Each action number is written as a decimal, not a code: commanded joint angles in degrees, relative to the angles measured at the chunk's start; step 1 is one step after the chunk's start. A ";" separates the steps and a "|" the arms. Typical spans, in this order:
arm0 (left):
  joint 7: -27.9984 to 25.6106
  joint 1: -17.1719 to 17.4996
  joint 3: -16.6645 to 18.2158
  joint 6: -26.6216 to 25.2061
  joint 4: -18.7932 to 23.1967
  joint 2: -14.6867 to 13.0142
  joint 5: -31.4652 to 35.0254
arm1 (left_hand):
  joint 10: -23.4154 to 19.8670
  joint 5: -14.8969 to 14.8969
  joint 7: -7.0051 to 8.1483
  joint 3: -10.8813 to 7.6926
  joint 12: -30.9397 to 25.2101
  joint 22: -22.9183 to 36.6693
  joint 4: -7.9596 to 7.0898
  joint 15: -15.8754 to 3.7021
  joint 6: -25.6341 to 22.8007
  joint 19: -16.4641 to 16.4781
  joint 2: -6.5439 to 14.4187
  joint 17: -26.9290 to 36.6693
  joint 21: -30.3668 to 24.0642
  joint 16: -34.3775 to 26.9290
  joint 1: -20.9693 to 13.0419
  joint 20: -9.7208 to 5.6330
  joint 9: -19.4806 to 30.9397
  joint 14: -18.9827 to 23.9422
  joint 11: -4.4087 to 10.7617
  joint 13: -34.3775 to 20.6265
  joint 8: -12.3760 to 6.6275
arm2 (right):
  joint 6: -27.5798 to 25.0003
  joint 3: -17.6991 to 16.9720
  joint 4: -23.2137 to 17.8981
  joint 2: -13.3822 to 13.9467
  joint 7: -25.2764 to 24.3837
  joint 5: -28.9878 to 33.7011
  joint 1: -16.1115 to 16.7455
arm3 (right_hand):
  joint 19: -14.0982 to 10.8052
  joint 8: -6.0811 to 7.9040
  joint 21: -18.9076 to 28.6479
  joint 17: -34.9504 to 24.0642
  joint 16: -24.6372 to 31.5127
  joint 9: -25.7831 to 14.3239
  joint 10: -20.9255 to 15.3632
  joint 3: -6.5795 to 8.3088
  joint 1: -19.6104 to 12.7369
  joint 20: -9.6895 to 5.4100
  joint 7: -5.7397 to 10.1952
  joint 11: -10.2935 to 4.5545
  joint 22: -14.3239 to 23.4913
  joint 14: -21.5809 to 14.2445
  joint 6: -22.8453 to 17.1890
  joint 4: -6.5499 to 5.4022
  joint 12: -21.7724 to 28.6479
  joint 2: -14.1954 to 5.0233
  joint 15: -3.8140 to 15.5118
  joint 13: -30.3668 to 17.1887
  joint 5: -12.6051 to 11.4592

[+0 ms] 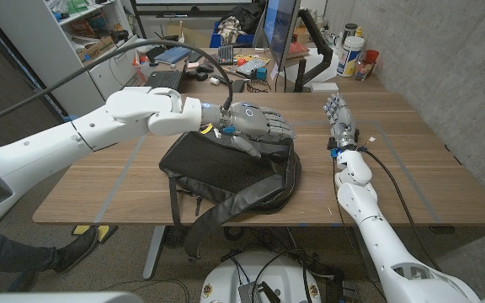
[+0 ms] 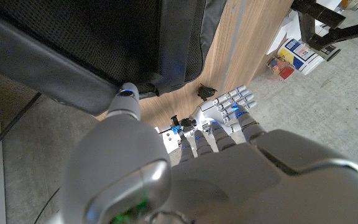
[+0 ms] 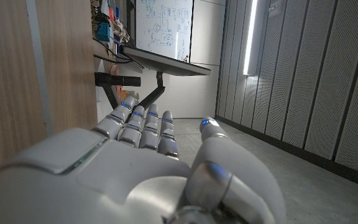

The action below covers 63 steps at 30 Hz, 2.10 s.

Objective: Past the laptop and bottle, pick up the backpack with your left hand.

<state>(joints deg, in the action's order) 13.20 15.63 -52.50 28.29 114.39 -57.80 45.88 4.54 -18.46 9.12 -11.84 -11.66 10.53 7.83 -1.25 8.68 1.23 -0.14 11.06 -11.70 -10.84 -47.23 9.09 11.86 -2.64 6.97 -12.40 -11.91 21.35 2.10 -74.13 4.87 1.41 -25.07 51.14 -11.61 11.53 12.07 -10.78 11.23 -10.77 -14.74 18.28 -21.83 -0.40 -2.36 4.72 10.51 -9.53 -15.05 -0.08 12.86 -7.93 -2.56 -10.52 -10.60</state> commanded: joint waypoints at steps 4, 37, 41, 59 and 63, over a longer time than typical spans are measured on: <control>1.49 -5.01 -3.44 6.21 -4.88 3.93 0.77 | -0.29 -0.54 0.12 0.12 -0.35 0.10 -0.01 -0.09 -0.70 0.57 -0.66 0.31 -0.59 -0.44 -0.24 -0.01 0.11 0.31 0.02 -0.32 -0.68 | 1.64 -0.17 1.77 -1.66 -0.85 0.07 -1.75 | -0.10 -0.03 -0.01 -0.32 -0.01 -0.24 -0.65 0.40 -0.19 0.22 -0.15 -0.04 0.30 -0.50 -0.38 -0.15 0.30 -0.30 -0.03 -0.32 -0.32; 4.27 -12.36 -10.90 15.19 -17.54 14.28 1.35 | -1.45 -1.01 0.30 0.44 -0.84 0.03 -0.25 -0.30 -2.46 1.56 -1.01 0.33 -0.68 -0.67 -0.39 -0.22 0.09 1.05 0.44 -0.29 -1.42 | 6.21 -2.08 1.75 -3.74 -2.91 -0.63 -1.53 | 0.00 -0.07 -0.08 -0.31 -0.01 -0.26 -1.17 0.75 -0.15 0.18 -0.04 -0.22 0.30 -1.06 -0.63 -0.14 0.24 -0.31 0.20 -0.33 -0.37; 3.93 -12.95 -11.49 16.17 -19.32 15.43 1.35 | -1.45 -1.05 0.36 0.47 -0.84 0.03 -0.28 -0.35 -2.56 1.56 -1.02 0.34 -0.66 -0.71 -0.40 -0.33 0.08 1.16 0.36 -0.29 -1.46 | 6.23 -2.19 1.30 -3.91 -3.42 -0.54 -1.44 | 0.11 -0.07 -0.13 -0.33 -0.08 -0.27 -1.04 0.77 -0.10 -0.05 0.15 -0.49 0.31 -0.91 -0.64 -0.18 0.16 -0.33 0.40 -0.33 -0.36; 5.07 -15.53 -14.52 19.75 -26.89 20.85 2.06 | -1.70 -1.24 0.38 0.55 -0.90 0.02 -0.39 -0.40 -3.16 1.85 -1.04 0.35 -0.66 -0.73 -0.48 -0.44 0.07 1.34 0.58 -0.27 -1.67 | 7.49 -2.69 2.66 -4.51 -3.10 -1.27 -2.40 | -0.01 -0.06 -0.08 -0.30 -0.10 -0.28 -1.27 0.98 -0.17 0.29 -0.14 -0.19 0.31 -1.09 -0.80 -0.13 0.14 -0.34 0.02 -0.34 -0.41; 5.59 -16.22 -15.14 20.63 -27.92 21.80 2.27 | -1.74 -1.27 0.40 0.56 -0.91 0.02 -0.41 -0.40 -3.22 1.89 -1.05 0.35 -0.66 -0.75 -0.51 -0.39 0.06 1.41 0.58 -0.27 -1.69 | 7.88 -2.86 2.99 -4.72 -3.15 -1.46 -2.57 | -0.05 -0.06 -0.07 -0.29 -0.10 -0.28 -1.37 1.02 -0.18 0.40 -0.24 -0.09 0.30 -1.11 -0.81 -0.11 0.16 -0.34 -0.04 -0.34 -0.42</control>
<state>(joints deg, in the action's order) 17.84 1.10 -65.99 46.73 90.01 -38.81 47.65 2.99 -19.58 9.21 -11.36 -12.14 10.40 7.34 -1.77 5.92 2.86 -0.67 11.34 -12.30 -11.28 -47.76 8.71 11.85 -1.71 7.47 -12.52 -13.24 28.25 -0.40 -72.12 0.62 -1.95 -25.95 49.11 -11.61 11.53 12.08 -10.78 11.24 -10.77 -15.66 18.93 -21.82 -0.40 -2.46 4.40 10.51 -10.35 -15.36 -0.40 12.86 -7.94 -2.34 -10.52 -10.60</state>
